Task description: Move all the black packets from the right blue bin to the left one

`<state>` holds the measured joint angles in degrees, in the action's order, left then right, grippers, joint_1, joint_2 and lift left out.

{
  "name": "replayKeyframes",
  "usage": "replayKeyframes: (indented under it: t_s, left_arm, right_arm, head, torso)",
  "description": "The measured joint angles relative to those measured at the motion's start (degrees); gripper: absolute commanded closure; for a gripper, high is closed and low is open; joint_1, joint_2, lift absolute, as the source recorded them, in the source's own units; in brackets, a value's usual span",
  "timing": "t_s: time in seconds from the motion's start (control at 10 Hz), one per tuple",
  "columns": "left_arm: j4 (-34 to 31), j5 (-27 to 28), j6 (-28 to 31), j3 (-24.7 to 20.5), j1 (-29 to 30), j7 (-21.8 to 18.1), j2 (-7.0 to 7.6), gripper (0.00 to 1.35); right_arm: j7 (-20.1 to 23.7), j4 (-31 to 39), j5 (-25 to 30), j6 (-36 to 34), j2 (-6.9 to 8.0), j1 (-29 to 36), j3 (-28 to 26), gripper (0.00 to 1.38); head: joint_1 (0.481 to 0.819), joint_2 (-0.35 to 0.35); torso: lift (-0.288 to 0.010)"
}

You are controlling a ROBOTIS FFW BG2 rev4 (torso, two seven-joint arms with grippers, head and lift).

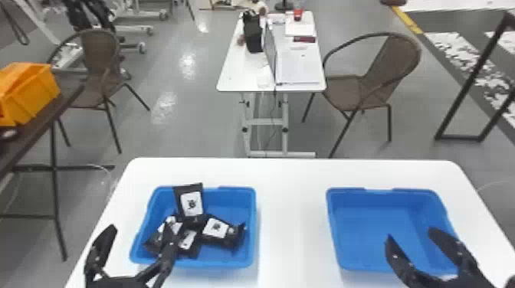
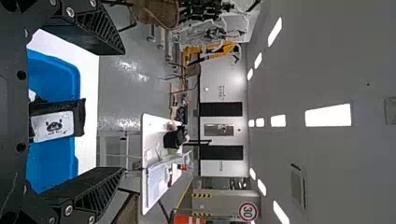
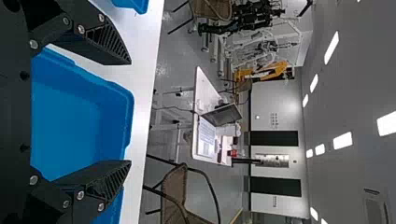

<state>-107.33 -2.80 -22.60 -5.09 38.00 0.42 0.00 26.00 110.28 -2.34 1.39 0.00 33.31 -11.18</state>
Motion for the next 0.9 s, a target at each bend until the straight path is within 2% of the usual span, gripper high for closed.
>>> replayKeyframes:
  t_s: [0.2, 0.9]
  left_arm:
    - [0.0, -1.0, -0.1, 1.9, 0.1, 2.4, 0.38, 0.15]
    - [0.1, -1.5, 0.0, 1.9, 0.0, 2.4, 0.00, 0.15]
  right_arm:
    - [0.0, 0.0, -0.2, 0.0, 0.00, 0.0, 0.0, 0.30]
    - [0.0, -0.6, -1.1, 0.2, 0.00, -0.3, 0.0, 0.30]
  head:
    - [0.695, 0.052]
    - [0.695, 0.050]
  torso:
    - [0.000]
    - [0.000]
